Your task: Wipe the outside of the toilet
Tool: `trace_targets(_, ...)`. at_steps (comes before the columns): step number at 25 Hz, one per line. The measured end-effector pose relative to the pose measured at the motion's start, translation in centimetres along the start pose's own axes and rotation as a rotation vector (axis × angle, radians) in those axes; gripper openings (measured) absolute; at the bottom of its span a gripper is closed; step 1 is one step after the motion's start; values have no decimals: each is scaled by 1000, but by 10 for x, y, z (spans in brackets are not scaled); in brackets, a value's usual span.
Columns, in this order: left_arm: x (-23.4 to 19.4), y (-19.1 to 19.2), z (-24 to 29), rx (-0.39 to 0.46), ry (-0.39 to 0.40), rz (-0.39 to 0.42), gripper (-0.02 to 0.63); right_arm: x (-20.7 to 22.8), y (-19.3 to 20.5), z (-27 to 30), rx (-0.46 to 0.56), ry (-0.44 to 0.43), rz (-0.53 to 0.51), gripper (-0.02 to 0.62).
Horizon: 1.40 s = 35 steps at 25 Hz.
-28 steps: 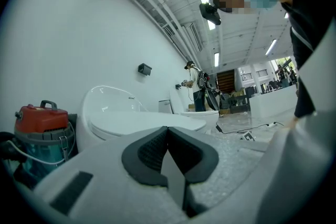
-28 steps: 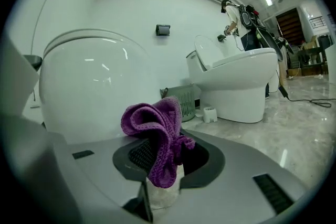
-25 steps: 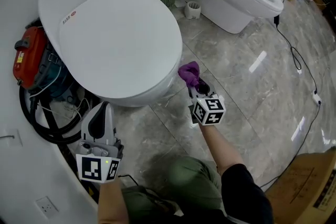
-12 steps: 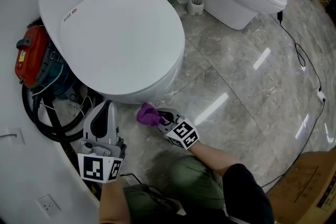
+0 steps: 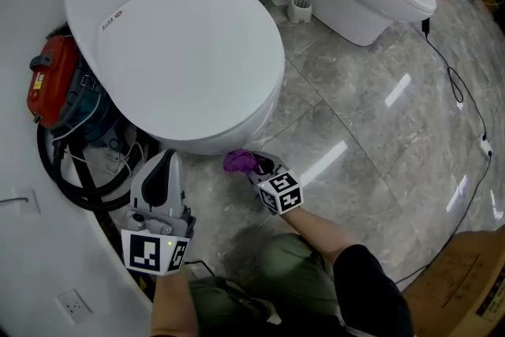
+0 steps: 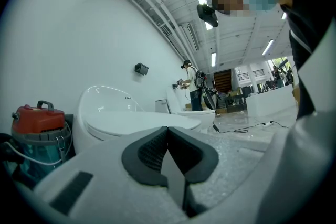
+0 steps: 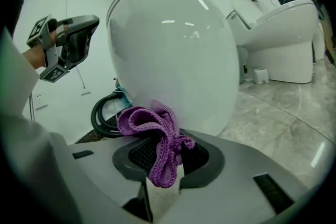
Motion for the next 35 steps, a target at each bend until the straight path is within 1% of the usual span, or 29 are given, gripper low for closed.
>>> trace_targets(4, 4, 0, 2, 0, 12, -2, 0, 60, -7, -17, 40, 155, 94, 104)
trace_targets(6, 6, -2, 1, 3, 18, 6, 0, 92, -14, -21, 57, 237, 124, 104)
trace_targets(10, 7, -2, -3, -3, 17, 16, 0, 151, -26, -16, 54, 410, 174, 104)
trace_targets(12, 8, -2, -3, -5, 16, 19, 0, 170, -33, -11, 54, 472, 218, 104)
trace_targets(14, 11, -4, -2, -2, 18, 24, 0, 183, -38, -10, 69, 510, 276, 104)
trace_targets(16, 13, -5, 1, 0, 21, 32, 0, 187, -43, -11, 89, 518, 314, 104)
trace_targets(17, 14, -6, 1, 0, 23, 35, 0, 186, -44, -13, 93, 509, 313, 104)
trace_targets(20, 18, -8, 3, 4, 28, 43, 0, 177, -42, -24, 90, 471, 282, 104)
trace_targets(23, 16, -14, 9, 42, 1, 24, 0, 166, -44, -39, 93, 442, 233, 104)
trace_targets(24, 18, -15, 13, 48, -1, 34, 0, 161, -46, -46, 93, 435, 207, 104)
trace_targets(27, 32, -13, 16, 16, 20, 130, 0, 139, -58, -73, 118, 408, 155, 104)
trace_targets(30, 49, -16, 16, 21, 59, 236, 0, 116, -76, -111, 155, 397, 150, 104)
trace_targets(32, 60, -14, 17, 12, 94, 311, 0, 92, -90, -134, 153, 383, 128, 104)
trace_targets(34, 66, -6, 18, -24, 121, 354, 0, 62, -106, -155, 133, 357, 97, 104)
trace_targets(35, 66, -3, 17, -56, 122, 350, 0, 47, -115, -166, 122, 344, 88, 104)
Point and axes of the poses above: the fingertips, and each gripper's own axes: z forward along the fingers, x to its right, y out of its underside, the point moved 1 cm from there along -z, backward along the fingers, and after that the axes turned 1 degree about x, right-handed, at the moved point
